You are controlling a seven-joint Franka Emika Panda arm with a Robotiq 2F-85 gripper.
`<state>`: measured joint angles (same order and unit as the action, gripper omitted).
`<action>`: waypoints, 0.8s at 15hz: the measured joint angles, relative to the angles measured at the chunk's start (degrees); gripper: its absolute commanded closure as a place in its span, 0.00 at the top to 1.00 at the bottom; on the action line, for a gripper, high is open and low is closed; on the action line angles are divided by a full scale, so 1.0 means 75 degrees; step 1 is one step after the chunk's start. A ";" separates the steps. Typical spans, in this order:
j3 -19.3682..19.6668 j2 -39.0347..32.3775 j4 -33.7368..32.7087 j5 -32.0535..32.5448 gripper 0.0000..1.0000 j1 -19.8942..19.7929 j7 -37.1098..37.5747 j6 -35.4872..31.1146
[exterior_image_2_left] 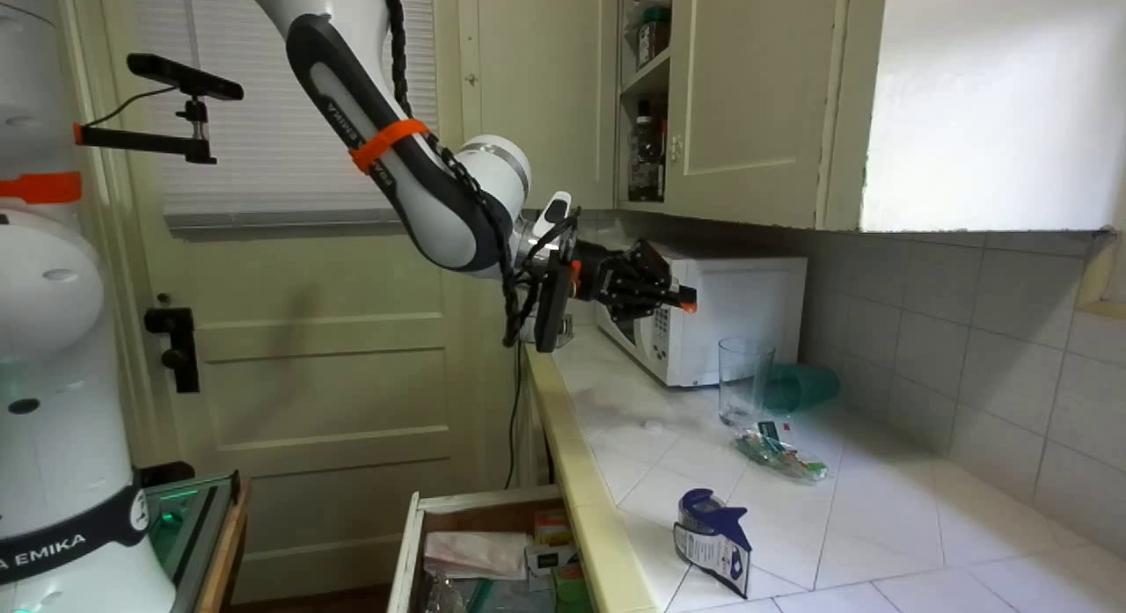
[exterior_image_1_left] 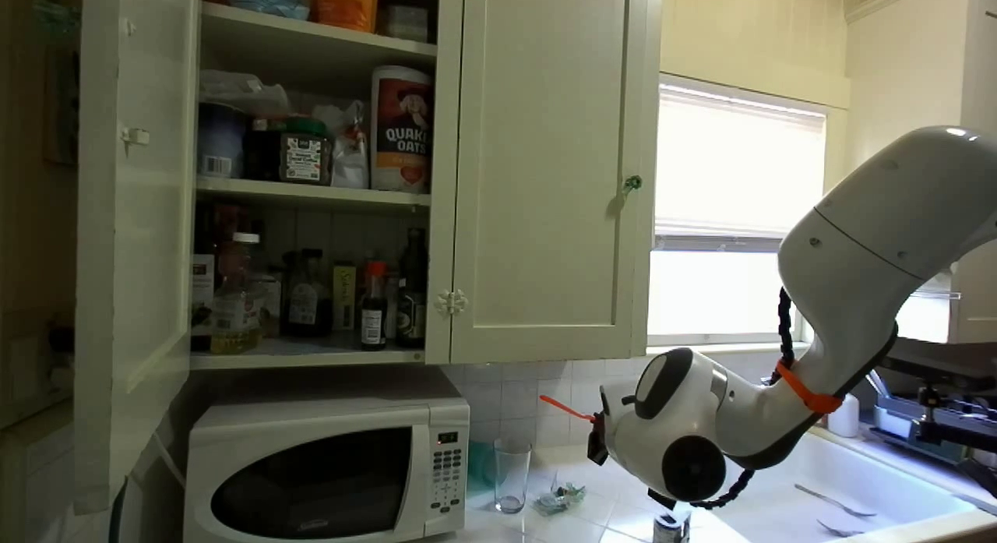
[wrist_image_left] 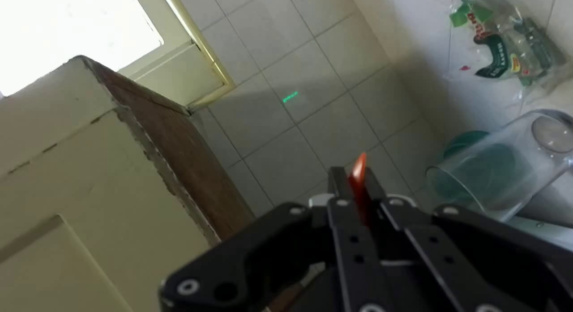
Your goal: Put the orange marker inside the glass on the counter
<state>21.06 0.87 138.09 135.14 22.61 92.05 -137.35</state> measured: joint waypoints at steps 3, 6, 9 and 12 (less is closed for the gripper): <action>-0.1000 -0.0001 -0.0260 0.1308 0.02 -0.1195 0.1256 -0.0794; -0.1831 0.0175 -0.0536 0.1201 0.09 -0.1614 0.1455 -0.1477; -0.2171 0.0381 -0.0347 0.1166 0.02 -0.1781 0.1446 -0.1538; -0.2330 0.0330 -0.0509 0.1154 0.02 -0.1916 0.1552 -0.1537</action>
<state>3.58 3.34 134.28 143.79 8.24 103.69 -148.87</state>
